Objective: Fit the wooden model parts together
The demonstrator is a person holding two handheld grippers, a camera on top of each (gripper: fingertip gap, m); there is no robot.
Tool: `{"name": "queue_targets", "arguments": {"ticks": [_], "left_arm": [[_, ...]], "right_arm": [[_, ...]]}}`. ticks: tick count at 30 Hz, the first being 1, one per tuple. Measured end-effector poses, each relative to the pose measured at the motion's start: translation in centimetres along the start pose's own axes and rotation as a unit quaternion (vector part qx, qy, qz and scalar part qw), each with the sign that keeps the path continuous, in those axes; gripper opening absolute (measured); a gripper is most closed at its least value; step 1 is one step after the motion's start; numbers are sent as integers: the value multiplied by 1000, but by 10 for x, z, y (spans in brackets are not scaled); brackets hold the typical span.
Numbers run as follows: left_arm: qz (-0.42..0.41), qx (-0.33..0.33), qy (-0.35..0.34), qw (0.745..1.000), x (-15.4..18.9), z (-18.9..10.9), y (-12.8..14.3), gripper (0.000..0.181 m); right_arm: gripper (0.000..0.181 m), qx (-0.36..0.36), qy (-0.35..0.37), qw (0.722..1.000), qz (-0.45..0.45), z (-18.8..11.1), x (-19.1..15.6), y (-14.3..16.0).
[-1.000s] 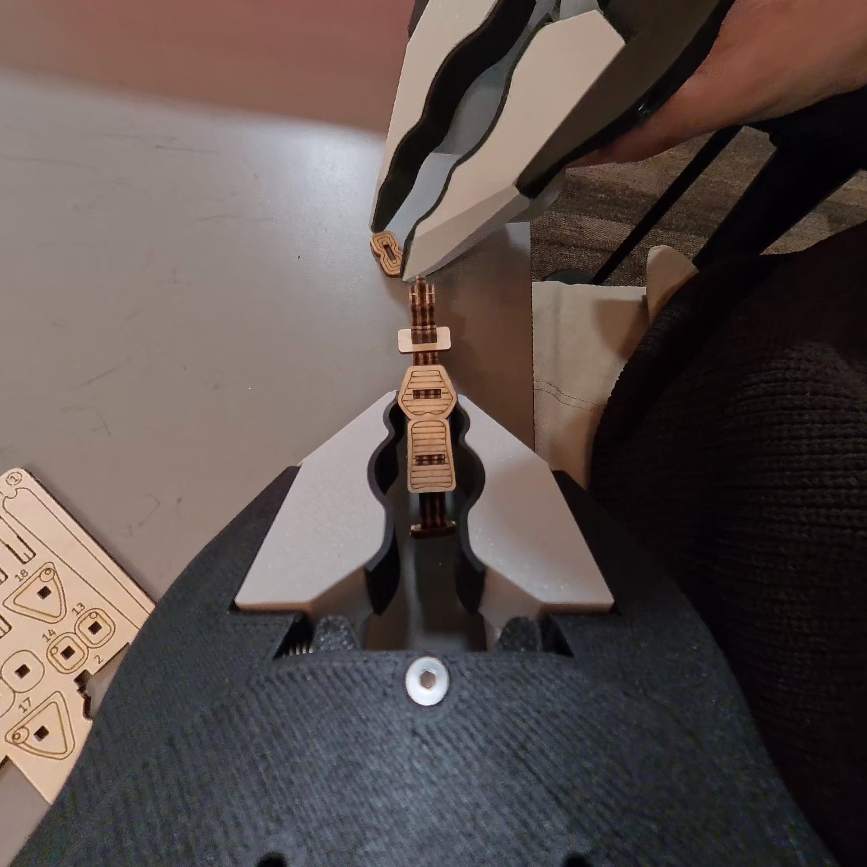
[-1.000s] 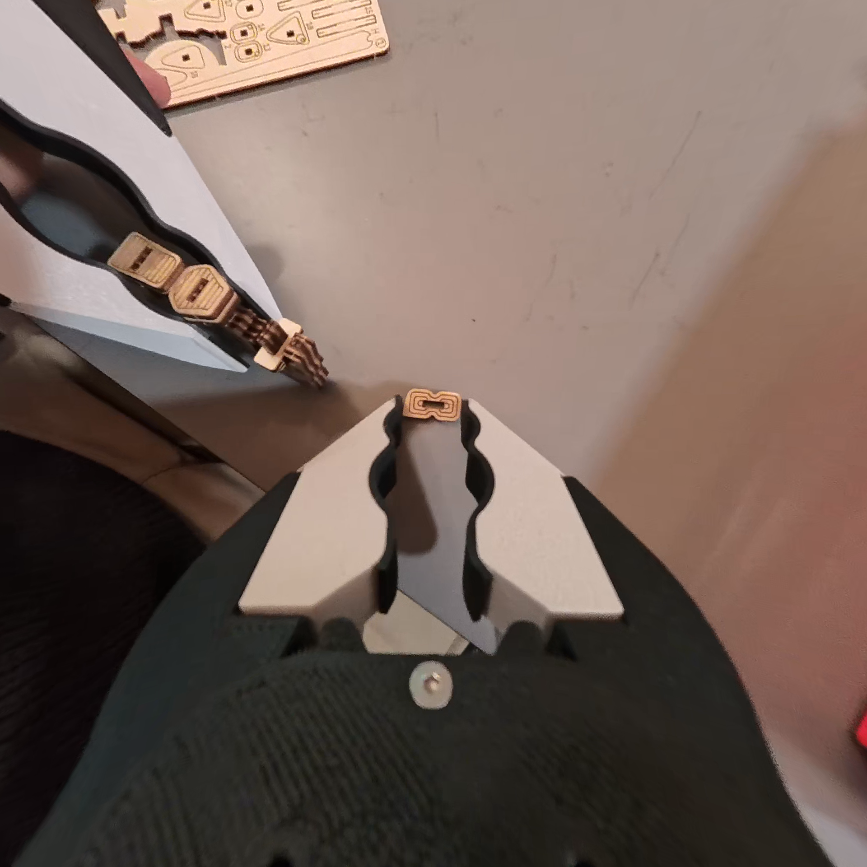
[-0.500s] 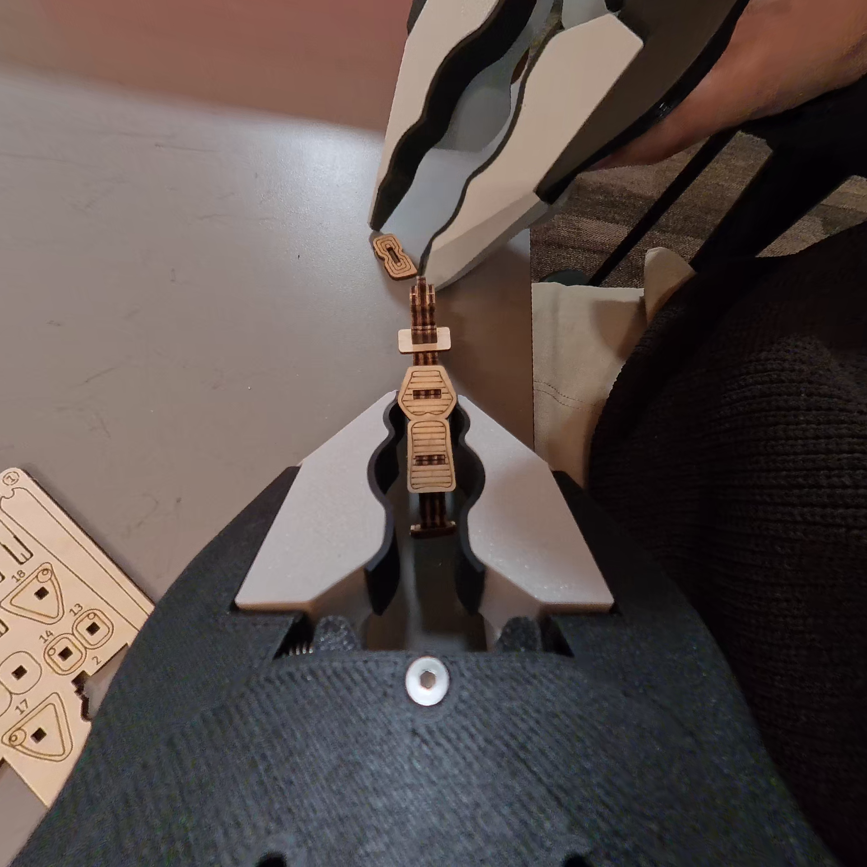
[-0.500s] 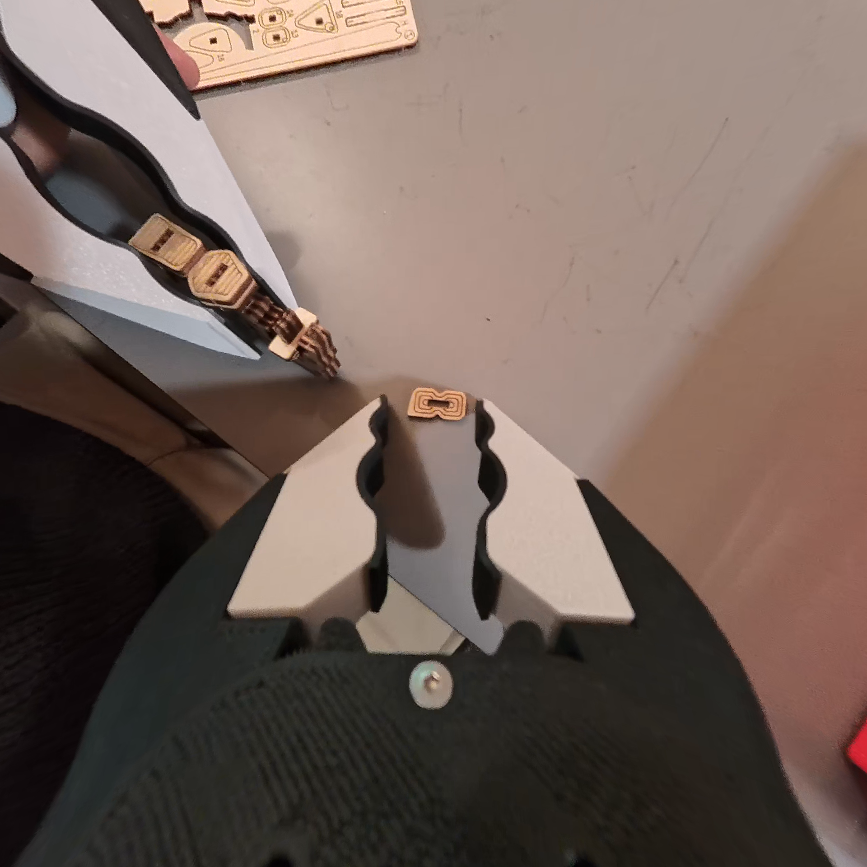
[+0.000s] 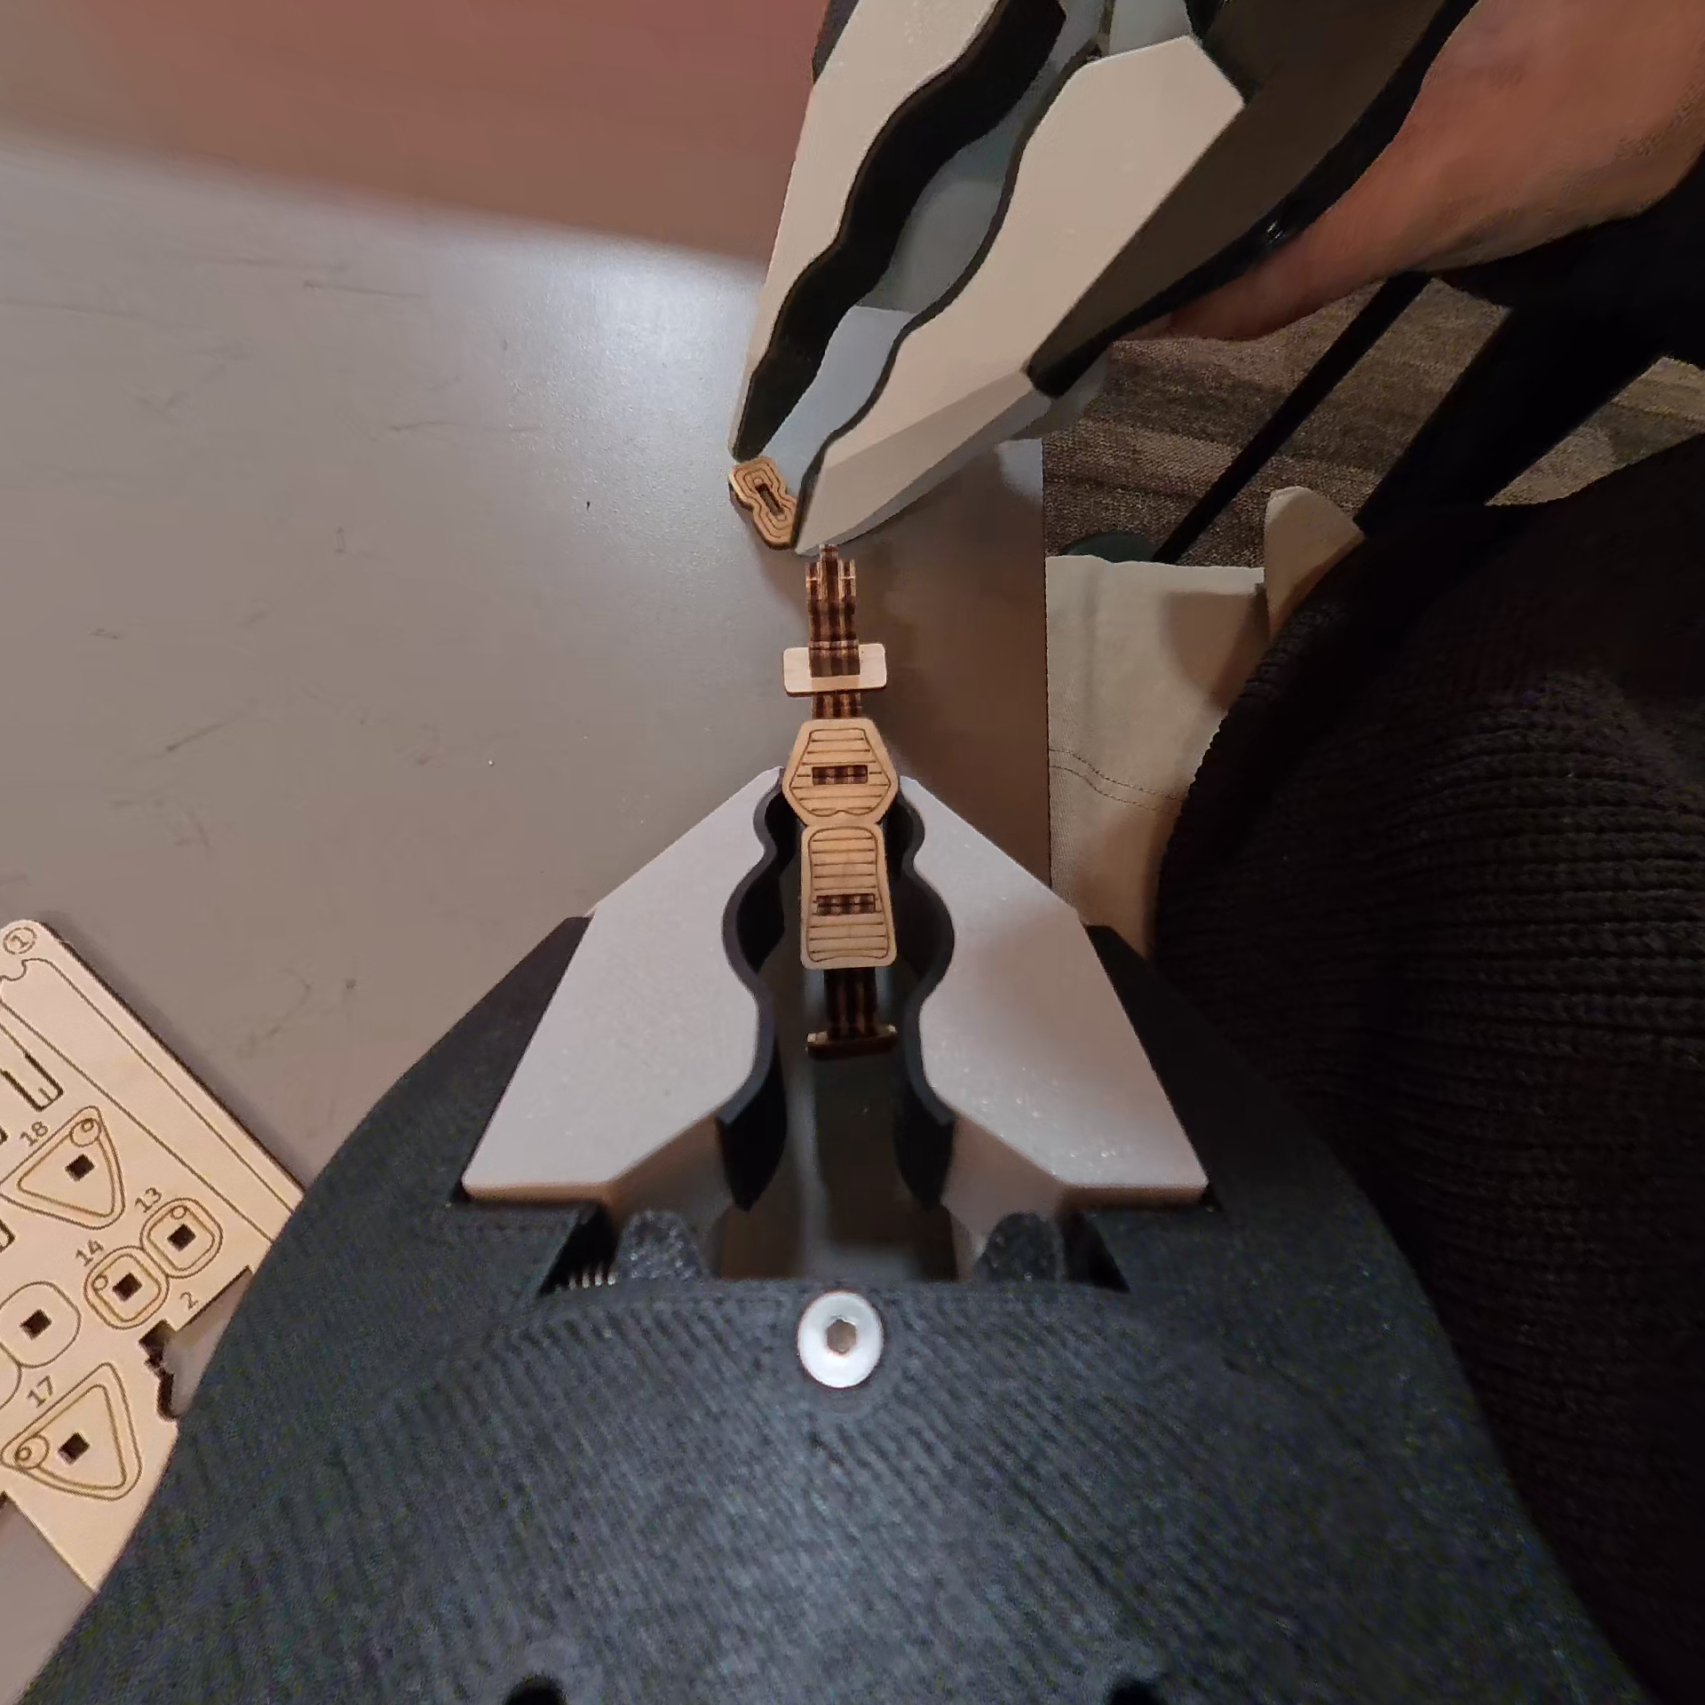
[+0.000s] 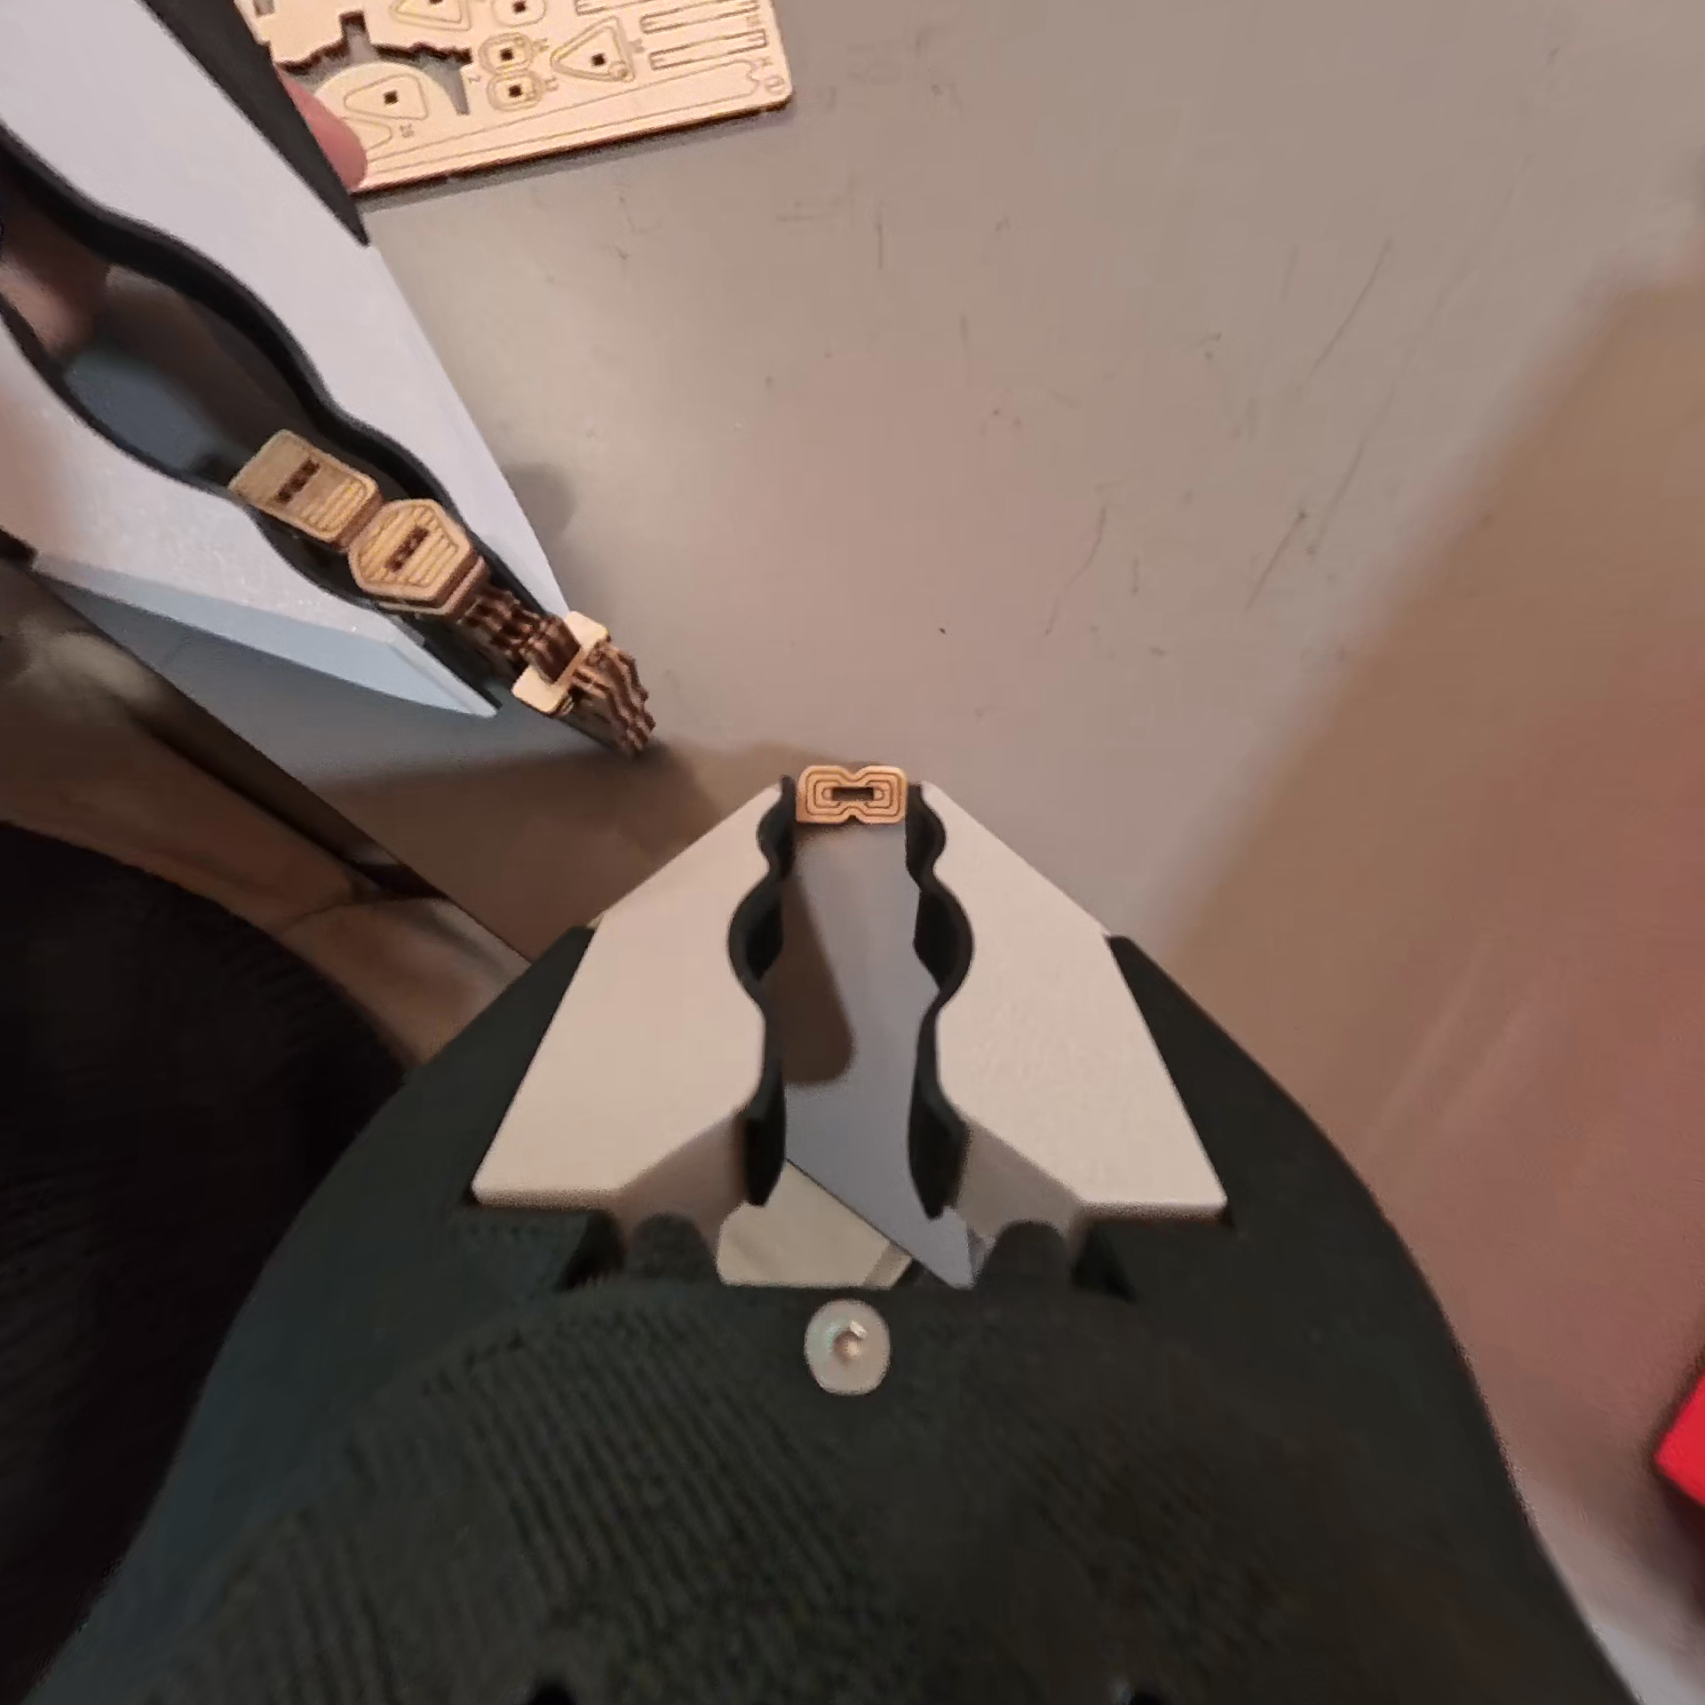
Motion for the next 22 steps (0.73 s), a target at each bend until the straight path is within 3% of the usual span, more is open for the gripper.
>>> {"name": "queue_targets", "arguments": {"ticks": [2, 7, 10, 15, 22], "left_arm": [[2, 0, 0, 1000, 1, 0, 0, 18], [17, 2, 13, 1000, 4, 1, -1, 17], [32, 0, 18, 999, 6, 1, -2, 17], [43, -2, 13, 999, 6, 1, -2, 17], [41, -1, 15, 999, 6, 1, -3, 17]], "right_arm": [[23, 7, -13, 1000, -26, -4, -1, -2], [23, 81, -148, 978, -124, -42, -25, -27], [23, 20, -214, 955, -206, -47, -43, -28], [23, -32, -199, 924, -326, -34, -57, -30], [23, -81, -220, 903, -360, -21, -50, -35]]}}
Point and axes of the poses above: each gripper's, where its closed fingertips meet, z out along the fingers, y out of its underside, x = y × z across the jaws, the point moved 7 cm from there along -z, back along the fingers, and after that the axes turned 15 degrees about z, right-handed, at the moved point
